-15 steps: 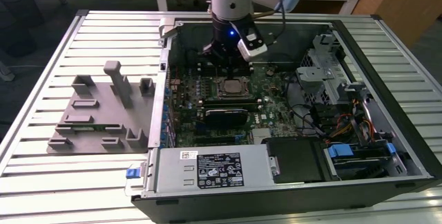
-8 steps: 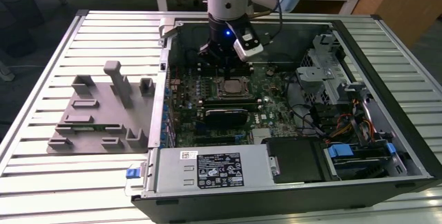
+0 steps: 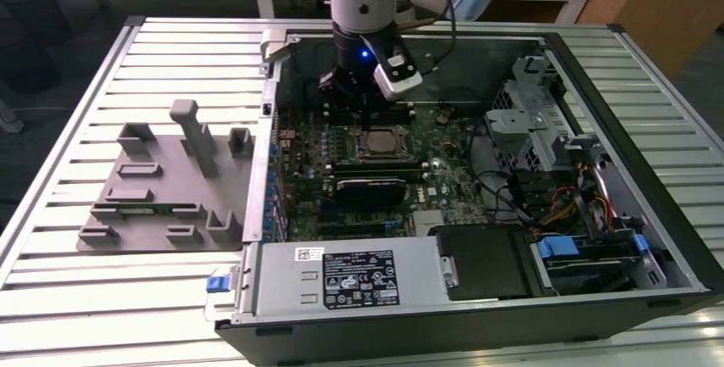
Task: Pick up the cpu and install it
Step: 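Install the first cpu locking lever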
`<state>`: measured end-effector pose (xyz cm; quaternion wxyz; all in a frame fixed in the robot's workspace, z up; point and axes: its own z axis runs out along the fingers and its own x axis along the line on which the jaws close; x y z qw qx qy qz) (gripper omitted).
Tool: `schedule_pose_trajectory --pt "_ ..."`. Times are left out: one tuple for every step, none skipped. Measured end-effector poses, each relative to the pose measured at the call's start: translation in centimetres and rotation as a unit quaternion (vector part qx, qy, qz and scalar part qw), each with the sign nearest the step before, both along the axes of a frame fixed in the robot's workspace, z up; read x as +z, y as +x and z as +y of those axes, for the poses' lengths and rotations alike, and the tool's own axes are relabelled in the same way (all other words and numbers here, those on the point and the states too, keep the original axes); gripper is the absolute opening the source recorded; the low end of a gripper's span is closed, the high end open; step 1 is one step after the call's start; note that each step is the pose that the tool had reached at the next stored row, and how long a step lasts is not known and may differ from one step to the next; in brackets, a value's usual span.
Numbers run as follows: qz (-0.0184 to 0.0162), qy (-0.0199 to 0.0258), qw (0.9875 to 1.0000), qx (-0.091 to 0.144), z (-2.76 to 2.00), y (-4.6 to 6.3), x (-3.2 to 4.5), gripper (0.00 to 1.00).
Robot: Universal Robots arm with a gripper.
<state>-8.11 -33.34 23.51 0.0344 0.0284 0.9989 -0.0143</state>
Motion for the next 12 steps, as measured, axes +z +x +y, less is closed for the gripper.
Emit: schedule_pose_trajectory --pt "-0.0001 0.0 1.0 0.0 0.0 -0.2 0.0 0.11" --pt "-0.0003 0.0 1.0 0.0 0.0 -0.4 0.0 0.11" --pt "-0.0005 0.0 1.0 0.0 0.0 -0.6 0.0 0.11" --pt "-0.0006 0.0 1.0 0.0 0.0 -0.7 0.0 0.11" --pt "-0.0007 0.0 1.0 0.0 0.0 -0.9 0.0 0.11" --pt "-0.0009 0.0 1.0 0.0 0.0 -1.1 0.0 0.11" --pt "-0.001 0.0 1.0 0.0 0.0 -1.3 0.0 0.11" --pt "-0.0011 0.0 1.0 0.0 0.0 -1.5 0.0 0.11" --pt "-0.0012 0.0 1.0 0.0 0.0 -1.7 0.0 0.11" --pt "-0.0013 0.0 1.0 0.0 0.0 -1.9 0.0 0.11" --pt "-0.0014 0.0 1.0 0.0 0.0 -2.1 0.0 0.11" --pt "-0.0015 0.0 1.0 0.0 0.0 -2.2 0.0 0.11"
